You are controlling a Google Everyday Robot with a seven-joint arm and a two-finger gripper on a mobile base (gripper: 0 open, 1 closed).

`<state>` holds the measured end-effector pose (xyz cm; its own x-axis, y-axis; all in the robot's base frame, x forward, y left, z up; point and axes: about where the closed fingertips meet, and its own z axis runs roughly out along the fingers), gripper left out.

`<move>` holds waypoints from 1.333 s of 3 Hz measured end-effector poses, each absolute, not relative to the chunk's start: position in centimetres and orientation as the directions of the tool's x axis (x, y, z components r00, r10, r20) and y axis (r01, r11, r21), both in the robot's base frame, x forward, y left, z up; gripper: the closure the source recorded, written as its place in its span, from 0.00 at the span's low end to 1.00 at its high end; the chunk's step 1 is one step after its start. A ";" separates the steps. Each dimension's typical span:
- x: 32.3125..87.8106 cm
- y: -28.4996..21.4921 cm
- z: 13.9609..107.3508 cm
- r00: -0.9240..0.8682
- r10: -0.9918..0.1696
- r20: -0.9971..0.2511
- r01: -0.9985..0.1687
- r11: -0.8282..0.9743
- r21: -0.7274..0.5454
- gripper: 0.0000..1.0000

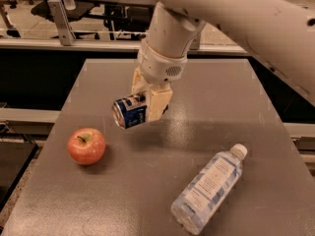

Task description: Move pepsi can near apple

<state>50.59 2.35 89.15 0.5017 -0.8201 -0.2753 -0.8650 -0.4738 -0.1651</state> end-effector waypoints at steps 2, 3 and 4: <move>49.2 4.5 86.4 0.605 -0.763 -0.230 -0.796 -0.585 -0.155 0.79; 48.9 4.9 85.7 0.626 -0.749 -0.218 -0.780 -0.607 -0.154 0.57; 48.7 5.1 85.2 0.642 -0.738 -0.206 -0.766 -0.624 -0.152 0.33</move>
Offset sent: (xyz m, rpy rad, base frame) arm -0.0195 0.0261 -0.0393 -0.0690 -0.0173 0.1713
